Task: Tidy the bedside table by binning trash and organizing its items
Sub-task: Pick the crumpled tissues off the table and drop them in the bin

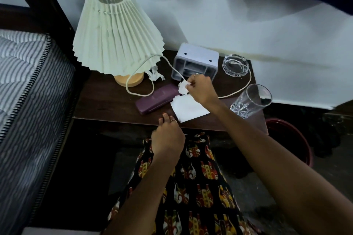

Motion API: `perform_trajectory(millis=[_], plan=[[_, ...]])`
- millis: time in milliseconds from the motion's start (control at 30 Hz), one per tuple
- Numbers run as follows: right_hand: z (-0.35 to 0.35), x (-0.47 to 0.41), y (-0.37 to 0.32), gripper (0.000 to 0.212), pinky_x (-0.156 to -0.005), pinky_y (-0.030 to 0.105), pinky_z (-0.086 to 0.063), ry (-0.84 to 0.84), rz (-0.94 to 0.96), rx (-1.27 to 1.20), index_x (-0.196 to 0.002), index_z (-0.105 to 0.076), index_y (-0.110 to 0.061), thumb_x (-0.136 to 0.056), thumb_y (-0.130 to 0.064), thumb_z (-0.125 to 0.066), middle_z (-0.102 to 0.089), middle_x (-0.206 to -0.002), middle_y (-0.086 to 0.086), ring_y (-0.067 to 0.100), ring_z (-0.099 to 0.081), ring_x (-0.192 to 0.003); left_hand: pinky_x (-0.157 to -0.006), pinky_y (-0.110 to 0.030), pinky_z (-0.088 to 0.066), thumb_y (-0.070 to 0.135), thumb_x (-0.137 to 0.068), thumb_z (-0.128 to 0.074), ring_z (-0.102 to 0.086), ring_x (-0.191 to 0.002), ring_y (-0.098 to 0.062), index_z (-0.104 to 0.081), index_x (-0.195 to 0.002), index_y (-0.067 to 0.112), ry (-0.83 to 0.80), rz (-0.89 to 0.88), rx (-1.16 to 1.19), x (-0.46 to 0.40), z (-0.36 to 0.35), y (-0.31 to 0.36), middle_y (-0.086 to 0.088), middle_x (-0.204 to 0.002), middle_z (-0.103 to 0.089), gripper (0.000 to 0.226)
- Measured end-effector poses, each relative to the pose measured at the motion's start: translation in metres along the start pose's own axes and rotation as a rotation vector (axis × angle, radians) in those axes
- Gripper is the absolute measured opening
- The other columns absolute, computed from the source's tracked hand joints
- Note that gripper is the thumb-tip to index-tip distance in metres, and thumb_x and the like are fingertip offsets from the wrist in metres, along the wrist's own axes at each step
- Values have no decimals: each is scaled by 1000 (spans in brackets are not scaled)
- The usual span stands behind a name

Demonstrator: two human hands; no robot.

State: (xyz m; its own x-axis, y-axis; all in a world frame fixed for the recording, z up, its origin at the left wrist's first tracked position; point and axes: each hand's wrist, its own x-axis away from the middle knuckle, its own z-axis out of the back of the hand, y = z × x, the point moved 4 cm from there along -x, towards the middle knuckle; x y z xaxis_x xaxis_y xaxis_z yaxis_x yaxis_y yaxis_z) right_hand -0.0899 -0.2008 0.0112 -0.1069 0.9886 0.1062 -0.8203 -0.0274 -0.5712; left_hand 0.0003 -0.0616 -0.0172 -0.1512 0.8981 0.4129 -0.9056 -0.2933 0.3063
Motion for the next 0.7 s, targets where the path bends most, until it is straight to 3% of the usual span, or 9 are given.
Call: perform_trajectory(millis=[100, 167, 233, 367, 433, 500, 567, 633, 700], plan=[[21, 3, -1, 13, -83, 27, -46, 98, -52, -212, -93, -64, -4, -84, -11, -59, -69, -93, 12, 23, -64, -86, -107, -45, -34, 22, -98, -34, -23, -144, -26, -24, -148, 8, -11, -2, 13, 0, 1, 1, -8, -160, -13, 53], [33, 11, 1, 5, -88, 41, -52, 80, -130, -487, -88, -61, -14, -86, -12, -56, -66, -88, 6, 17, -61, -80, -107, -45, -34, 23, -98, -35, -23, -144, -27, -23, -148, 8, -16, -6, 12, 1, 1, 0, -8, -160, -12, 54], [47, 27, 3, 11, -84, 42, -53, 42, -193, -775, -86, -55, -18, -89, -8, -53, -64, -87, 3, 15, -60, -76, -107, -45, -34, 24, -98, -36, -22, -144, -27, -23, -148, 8, -16, -6, 5, 3, 2, -1, -8, -160, -12, 55], [92, 65, 13, 16, -83, 45, -56, 119, -195, -1272, -85, -48, -10, -85, 6, -49, -61, -87, 10, 21, -64, -74, -108, -45, -33, 20, -98, -32, -21, -144, -27, -21, -149, 8, -12, -9, -5, 4, 0, 0, -8, -160, -12, 53], [121, 78, 36, 10, -75, 39, -59, 221, -163, -1382, -88, -43, -5, -86, 5, -43, -63, -92, 17, 21, -68, -71, -107, -45, -33, 18, -98, -30, -22, -144, -27, -22, -149, 9, -1, -10, -19, 4, 0, 0, -8, -160, -13, 52], [150, 95, 75, 9, -80, 32, -57, 371, -166, -1244, -87, -50, -12, -92, -7, -44, -67, -89, 4, 14, -69, -77, -107, -45, -34, 18, -98, -30, -23, -143, -27, -24, -148, 9, 7, -17, -22, 4, -1, -1, -8, -159, -15, 52], [166, 120, 123, 4, -88, 20, -50, 393, -235, -1237, -90, -58, -17, -92, -17, -54, -64, -86, -9, -3, -62, -84, -107, -45, -33, 19, -98, -30, -22, -144, -26, -24, -148, 10, 2, -23, -18, 4, -2, -3, -7, -160, -14, 52], [170, 136, 171, 30, -87, 8, -42, 329, -302, -1225, -85, -66, -5, -92, -33, -58, -57, -71, -16, -16, -55, -83, -107, -44, -33, 19, -98, -29, -21, -144, -25, -23, -149, 10, 1, -33, -30, 5, -1, -2, -6, -160, -14, 52], [166, 143, 227, 24, -90, 16, -48, 488, -441, -1528, -88, -70, -12, -87, -36, -64, -69, -83, -3, -3, -61, -94, -107, -45, -33, 19, -98, -29, -21, -144, -25, -23, -149, 10, 2, -35, -43, 5, 0, 0, -6, -160, -13, 52]])
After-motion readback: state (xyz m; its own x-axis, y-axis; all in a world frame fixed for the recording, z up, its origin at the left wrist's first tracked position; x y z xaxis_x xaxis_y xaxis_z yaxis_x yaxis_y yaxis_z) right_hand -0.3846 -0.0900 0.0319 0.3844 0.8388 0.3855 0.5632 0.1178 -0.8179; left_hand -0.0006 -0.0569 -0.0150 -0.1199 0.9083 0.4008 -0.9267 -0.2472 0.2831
